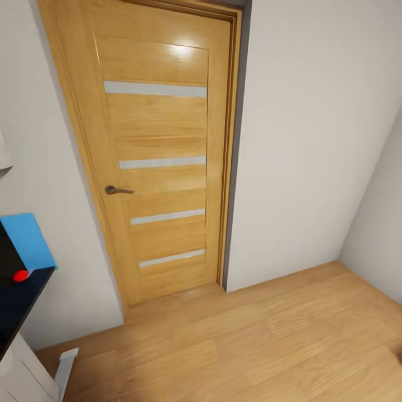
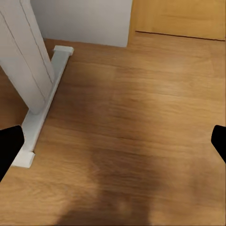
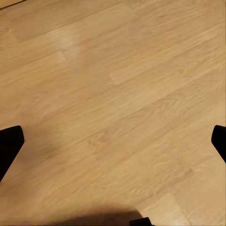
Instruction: In the bedroom, organize the workspace by keeping the computer under the desk, ensuring the monitor is on the desk, placing the keyboard on the desk next to the monitor, placing the mouse on the desk next to the keyboard, moving the folder from the swivel chair onto the desk next to the mouse, stacking the notebook on top of the folder with the pen on top of the notebook, and positioning the swivel chair next to the desk.
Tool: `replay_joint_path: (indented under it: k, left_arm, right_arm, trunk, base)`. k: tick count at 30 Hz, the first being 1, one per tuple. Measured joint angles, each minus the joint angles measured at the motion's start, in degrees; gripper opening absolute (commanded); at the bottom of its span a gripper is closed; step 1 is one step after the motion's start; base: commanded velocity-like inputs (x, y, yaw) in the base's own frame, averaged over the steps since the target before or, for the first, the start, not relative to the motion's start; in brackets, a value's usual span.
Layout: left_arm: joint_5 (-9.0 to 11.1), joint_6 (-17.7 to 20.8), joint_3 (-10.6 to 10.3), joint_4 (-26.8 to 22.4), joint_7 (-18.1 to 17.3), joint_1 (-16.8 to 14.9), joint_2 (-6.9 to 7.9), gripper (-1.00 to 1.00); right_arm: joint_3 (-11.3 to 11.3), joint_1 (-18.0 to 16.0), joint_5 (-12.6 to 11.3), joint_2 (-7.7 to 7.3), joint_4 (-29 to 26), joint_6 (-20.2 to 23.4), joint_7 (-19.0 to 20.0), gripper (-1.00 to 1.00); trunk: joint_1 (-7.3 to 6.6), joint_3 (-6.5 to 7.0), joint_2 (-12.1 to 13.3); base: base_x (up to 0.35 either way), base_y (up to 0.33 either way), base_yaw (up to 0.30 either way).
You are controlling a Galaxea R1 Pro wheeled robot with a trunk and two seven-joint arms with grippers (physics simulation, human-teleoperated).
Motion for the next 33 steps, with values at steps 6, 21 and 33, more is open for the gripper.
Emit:
replay_joint_path:
  k: [6,21,33]
  left_arm:
    - [0.0,-0.8,0.0,0.0,-0.1,1.2,-0.02,1.0]
    - [0.1,-0.8,0.0,0.0,-0.1,1.5,0.07,1.0]
    - [0.1,-0.8,-0.1,0.0,0.0,1.5,0.11,1.0]
  right_arm:
    - [0.0,0.0,0.0,0.0,0.0,0.0,0.0,1.0]
    - [0.0,0.0,0.0,0.0,0.0,-0.1,0.0,1.0]
    - [0.2,0.0,0.7,-3.38,-0.1,-2.0,-0.4,1.0]
  trunk:
    - [0.0,0.0,0.0]
    - [0.0,0.0,0.0]
    - [0.0,-0.06,0.0]
  base:
    - [0.0,-0.002,0.278]
    - [0.0,0.0,0.278]
    - [0.0,0.0,0.278]
